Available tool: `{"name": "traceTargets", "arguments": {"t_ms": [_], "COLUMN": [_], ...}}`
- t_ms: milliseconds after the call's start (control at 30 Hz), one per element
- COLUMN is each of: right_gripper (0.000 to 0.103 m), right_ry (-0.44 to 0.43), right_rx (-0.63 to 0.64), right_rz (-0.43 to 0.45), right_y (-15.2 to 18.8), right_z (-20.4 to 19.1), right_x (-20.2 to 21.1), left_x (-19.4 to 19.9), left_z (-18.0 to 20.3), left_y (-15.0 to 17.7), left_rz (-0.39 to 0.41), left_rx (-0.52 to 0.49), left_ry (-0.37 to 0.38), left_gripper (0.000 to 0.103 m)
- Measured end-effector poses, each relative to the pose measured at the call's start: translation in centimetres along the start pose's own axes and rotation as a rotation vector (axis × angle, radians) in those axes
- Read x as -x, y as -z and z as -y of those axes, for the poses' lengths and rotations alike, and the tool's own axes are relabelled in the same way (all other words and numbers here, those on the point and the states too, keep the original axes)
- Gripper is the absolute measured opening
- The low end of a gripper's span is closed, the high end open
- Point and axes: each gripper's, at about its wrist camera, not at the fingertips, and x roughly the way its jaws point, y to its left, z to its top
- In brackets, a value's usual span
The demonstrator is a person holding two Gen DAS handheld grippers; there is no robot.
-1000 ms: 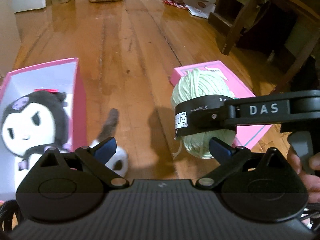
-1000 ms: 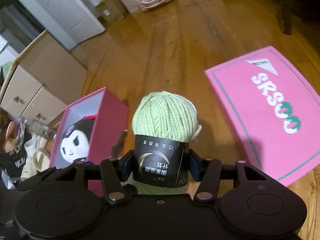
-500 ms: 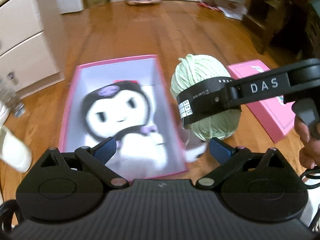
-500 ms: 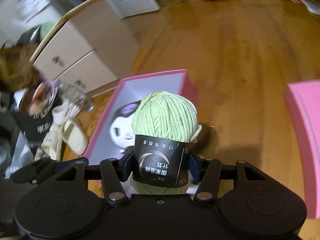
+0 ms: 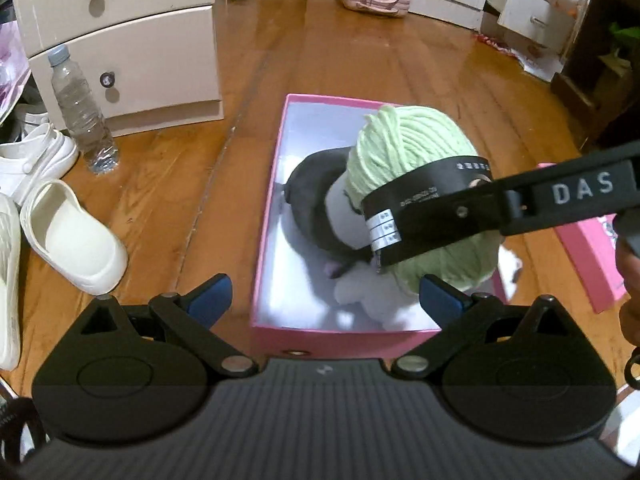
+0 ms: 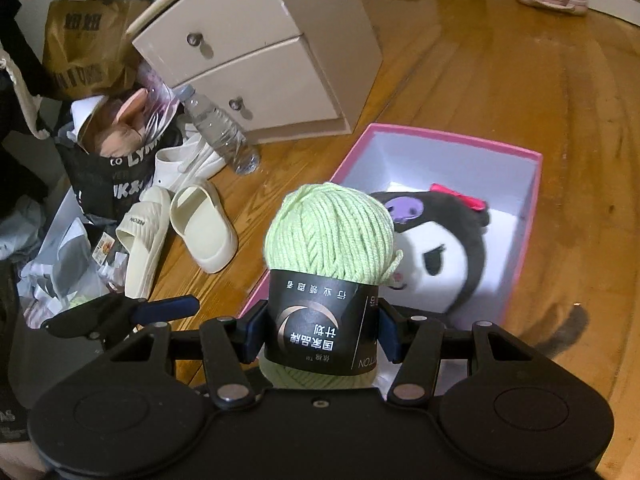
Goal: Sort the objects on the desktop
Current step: 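Lower the yarn ball beside the Kuromi plush and open the right tool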
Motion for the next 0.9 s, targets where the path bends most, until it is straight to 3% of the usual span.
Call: {"name": "traceTargets", "arguments": {"t_ms": [200,367,500,667,900], "right_gripper": [0.060,0.061,0.062,0.069,0.069], "right_ry": [-0.014,-0.022,-0.002,-0.022,-0.028], "right_rx": [-0.023,-0.053,-0.051,-0.126,-0.192], "right_rz": [-0.036,-0.055,-0.080,-0.082,-0.064], "right_y": [-0.5,-0.9,-1.0,-0.8,-0.7], "right_z": [-0.6,-0.9,-1.8,-1.2,-0.4], "right_x": [-2.7,-4.2,-5.1,-5.4,-5.4], "left_x": [-1.0,-1.6,-0.8,-1.1,-2.1], "left_z": [-1.3,-4.1,-4.6,-4.3,-3.6], "left_y": [0.1,0.2,0.3,0.3,0.8], "left_rz": [-0.031,-0.053,-0.030,-0.043,-0.076], "left_rx": [0.002,0.081,0.078,0.073,0.086], "left_ry": [-0.027,-0.018,-0.045,0.003,0.027], "left_gripper": [0.101,0.101,0.101,0.102,0.102]}}
